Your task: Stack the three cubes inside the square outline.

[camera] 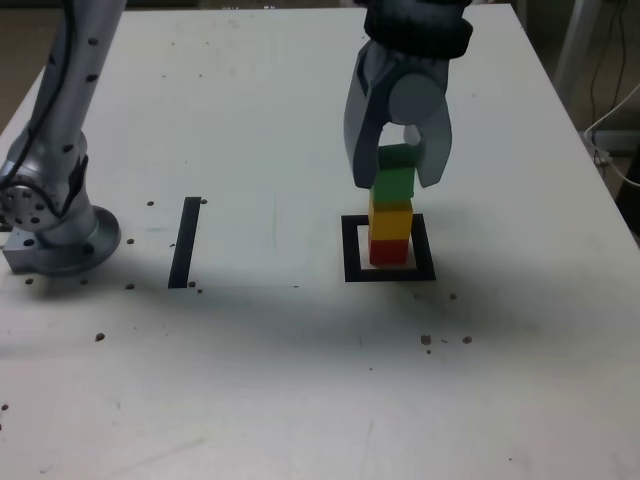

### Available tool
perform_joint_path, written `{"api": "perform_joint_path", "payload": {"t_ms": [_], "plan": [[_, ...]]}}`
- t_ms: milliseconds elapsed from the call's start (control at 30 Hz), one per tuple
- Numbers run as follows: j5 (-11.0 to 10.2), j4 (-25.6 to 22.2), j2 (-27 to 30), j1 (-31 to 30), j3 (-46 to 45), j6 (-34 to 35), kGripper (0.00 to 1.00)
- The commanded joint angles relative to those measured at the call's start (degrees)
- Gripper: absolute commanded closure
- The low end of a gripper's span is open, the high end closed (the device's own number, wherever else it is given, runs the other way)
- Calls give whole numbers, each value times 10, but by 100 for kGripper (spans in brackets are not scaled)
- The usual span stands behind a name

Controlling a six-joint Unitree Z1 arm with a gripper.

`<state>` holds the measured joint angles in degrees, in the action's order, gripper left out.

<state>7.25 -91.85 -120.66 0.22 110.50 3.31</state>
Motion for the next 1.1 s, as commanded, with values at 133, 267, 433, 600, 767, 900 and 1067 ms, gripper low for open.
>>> {"api": "perform_joint_path", "payload": {"t_ms": [133, 267, 433, 600, 767, 900, 1067], "plan": [[-2, -15, -1, -4, -4, 3, 72], [-3, -11, -6, -4, -5, 4, 66], [-2, -2, -9, -4, -11, 1, 21], [-3, 3, -9, -4, -18, 0, 1], [-8, 4, -4, -4, -19, 1, 1], [-23, 4, 16, -4, -20, 4, 1], [-50, 2, 73, -2, -41, 13, 1]]}}
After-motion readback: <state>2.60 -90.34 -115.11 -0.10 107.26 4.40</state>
